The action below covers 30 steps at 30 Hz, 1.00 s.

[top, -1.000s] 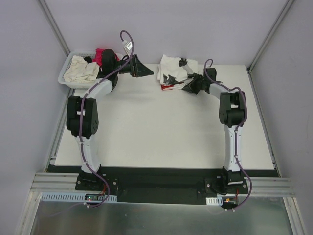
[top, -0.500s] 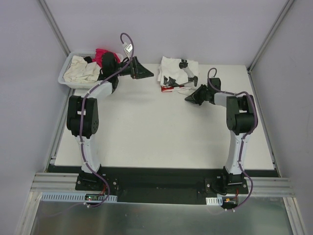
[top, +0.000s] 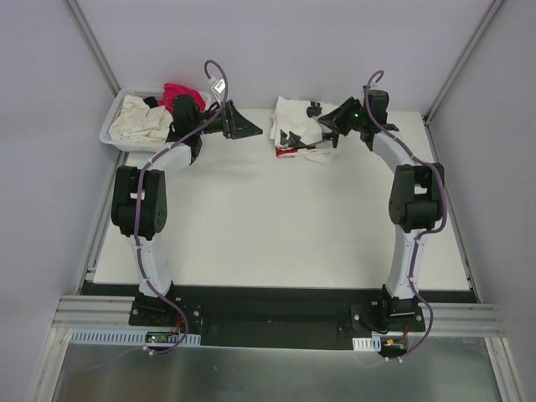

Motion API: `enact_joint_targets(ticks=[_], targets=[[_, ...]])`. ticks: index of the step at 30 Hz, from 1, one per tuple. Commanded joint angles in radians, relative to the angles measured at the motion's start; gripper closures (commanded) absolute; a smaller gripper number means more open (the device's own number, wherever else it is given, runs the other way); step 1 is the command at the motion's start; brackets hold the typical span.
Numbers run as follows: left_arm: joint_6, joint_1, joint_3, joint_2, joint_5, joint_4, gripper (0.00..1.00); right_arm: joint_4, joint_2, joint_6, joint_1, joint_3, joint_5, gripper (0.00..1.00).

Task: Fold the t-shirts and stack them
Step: Put the neatly folded tshirt into the corner of the board with the right arm

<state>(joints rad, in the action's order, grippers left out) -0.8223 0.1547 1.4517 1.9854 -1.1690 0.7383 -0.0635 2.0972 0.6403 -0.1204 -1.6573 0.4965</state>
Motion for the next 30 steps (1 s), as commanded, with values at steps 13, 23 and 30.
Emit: enact_joint_targets(ticks=[13, 23, 30], targets=[[0.032, -0.012, -0.056, -0.115, -0.004, 0.021, 0.12, -0.12, 0.273, 0.081, 0.001, -0.067, 0.057, 0.91], [0.087, -0.007, -0.109, -0.238, -0.034, -0.024, 0.12, -0.069, -0.127, -0.054, 0.022, 0.057, 0.177, 0.71], [0.316, 0.031, -0.336, -0.456, 0.189, -0.143, 0.12, 0.202, -0.597, -0.399, -0.021, 0.261, 0.062, 0.56]])
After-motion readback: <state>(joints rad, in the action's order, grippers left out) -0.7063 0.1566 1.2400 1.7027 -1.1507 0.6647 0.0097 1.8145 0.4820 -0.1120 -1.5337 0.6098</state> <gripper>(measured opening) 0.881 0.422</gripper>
